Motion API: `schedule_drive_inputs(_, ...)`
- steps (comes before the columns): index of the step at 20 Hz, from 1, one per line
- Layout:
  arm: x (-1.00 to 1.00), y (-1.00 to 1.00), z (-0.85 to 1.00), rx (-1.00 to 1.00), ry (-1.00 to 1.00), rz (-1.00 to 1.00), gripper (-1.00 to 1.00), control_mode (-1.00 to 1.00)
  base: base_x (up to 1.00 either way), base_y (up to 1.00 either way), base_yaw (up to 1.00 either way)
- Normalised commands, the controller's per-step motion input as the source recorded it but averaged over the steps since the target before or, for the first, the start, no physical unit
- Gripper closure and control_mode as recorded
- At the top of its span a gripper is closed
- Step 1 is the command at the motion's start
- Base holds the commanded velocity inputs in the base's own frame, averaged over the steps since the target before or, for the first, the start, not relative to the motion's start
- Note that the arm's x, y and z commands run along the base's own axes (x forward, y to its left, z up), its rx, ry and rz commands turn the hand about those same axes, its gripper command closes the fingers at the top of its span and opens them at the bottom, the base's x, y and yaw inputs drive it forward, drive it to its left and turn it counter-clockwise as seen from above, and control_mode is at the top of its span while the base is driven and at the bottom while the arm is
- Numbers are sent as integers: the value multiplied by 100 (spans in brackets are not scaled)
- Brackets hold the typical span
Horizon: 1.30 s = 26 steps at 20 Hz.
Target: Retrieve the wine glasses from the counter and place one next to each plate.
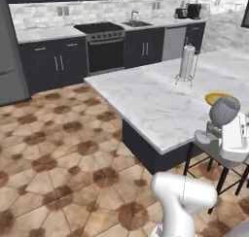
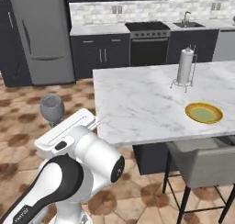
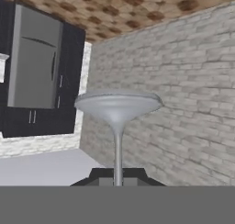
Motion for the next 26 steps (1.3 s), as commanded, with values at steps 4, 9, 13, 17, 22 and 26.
schedule_drive_inputs(4, 0, 0, 0, 0, 0, 0, 100, 100, -1, -100, 37)
schedule_drive_inputs(9, 0, 0, 0, 0, 0, 0, 100, 100, -26, -100, 28)
schedule_drive_inputs(13, 0, 0, 0, 0, 0, 0, 100, 100, -41, -100, 21)
schedule_drive_inputs(17, 0, 0, 0, 0, 0, 0, 100, 100, -14, -95, 24)
schedule_drive_inputs(22, 0, 0, 0, 0, 0, 0, 100, 100, 1, -87, 26)
schedule_drive_inputs(26, 0, 0, 0, 0, 0, 0, 100, 100, 6, -91, 27)
